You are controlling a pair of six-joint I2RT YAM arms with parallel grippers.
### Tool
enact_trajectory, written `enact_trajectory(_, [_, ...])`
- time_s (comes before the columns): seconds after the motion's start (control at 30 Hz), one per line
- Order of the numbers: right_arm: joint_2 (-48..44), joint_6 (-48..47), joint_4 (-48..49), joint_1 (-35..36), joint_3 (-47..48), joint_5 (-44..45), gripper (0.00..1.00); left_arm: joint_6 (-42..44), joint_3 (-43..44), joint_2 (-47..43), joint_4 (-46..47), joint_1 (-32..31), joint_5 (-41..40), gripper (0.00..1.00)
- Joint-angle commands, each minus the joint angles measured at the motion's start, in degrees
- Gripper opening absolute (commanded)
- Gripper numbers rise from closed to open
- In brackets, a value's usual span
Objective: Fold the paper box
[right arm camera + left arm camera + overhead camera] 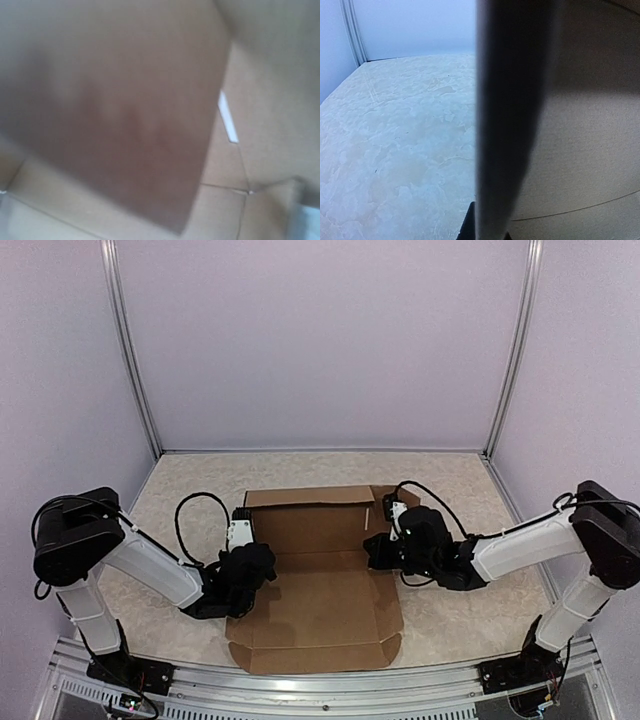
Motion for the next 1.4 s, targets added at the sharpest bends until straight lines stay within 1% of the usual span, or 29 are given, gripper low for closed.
enact_trajectory(0.0, [-6.13, -3.51, -7.99, 0.64, -1.22, 0.22, 0.0, -1.62, 1.14, 1.16, -1.11, -0.46, -1.57, 0.0])
enact_trajectory(0.13, [-11.92, -6.39, -15.38, 0.6, -1.01, -0.3, 0.0, -2.21, 1.36, 1.4, -1.46, -0.5, -1.75, 0.0])
enact_trajectory(0.23, [-18.2, -9.68, -20.65, 0.62, -1.41, -0.44, 0.0, -2.31, 1.1, 1.32, -1.29, -0.5, -1.71, 0.0])
enact_trajectory(0.33, [-25.45, -13.35, -28.15, 0.59, -1.12, 1.94, 0.0, -1.86, 0.85, 1.32, -0.52, -0.48, -1.17, 0.0])
enact_trajectory(0.47, [-33.86, -16.76, -37.48, -0.19, -1.4, 7.4, 0.0, -0.83, 0.48, 1.45, 1.65, -0.5, 0.69, 0.0])
enact_trajectory(0.53, [-36.63, -17.08, -39.74, -1.78, -1.89, 7.88, 0.0, -1.61, 0.35, 1.43, 2.03, -0.46, 1.39, 0.0])
enact_trajectory(0.63, [-37.67, -17.57, -40.84, -4.31, -2.61, 7.65, 0.0, -1.95, -0.1, 1.24, 2.92, -0.5, 2.04, 0.0])
enact_trajectory(0.77, [-35.82, -19.79, -37.14, -8.3, -3.24, 7.1, 0.0, -1.43, -1.05, 0.93, 4.25, -0.5, 2.97, 0.0])
enact_trajectory(0.87, [-33.4, -21.74, -32.19, -13.15, -3.85, 3.05, 0.0, -1.66, -1.36, 0.39, 4.16, -0.5, 3.15, 0.0])
enact_trajectory(1.03, [-27.55, -22.59, -21.58, -21.77, -4.21, -9.89, 0.0, 0.27, -1.19, 0.26, 4.4, -0.63, 5.68, 0.0])
enact_trajectory(1.13, [-22.51, -22.36, -15.78, -26.3, -3.37, -19.5, 0.0, 1.23, -1.19, 0.14, 4.75, -0.86, 6.63, 0.0])
enact_trajectory(1.3, [-14.47, -22.41, -9.24, -31.23, -0.67, -31.0, 0.0, 2.5, -1.37, -0.17, 5.58, -1.44, 8.14, 0.0])
enact_trajectory(1.37, [-11.73, -22.29, -7.1, -32.4, -0.04, -33.78, 0.0, 2.65, -1.6, -0.18, 6.04, -1.5, 8.59, 0.0])
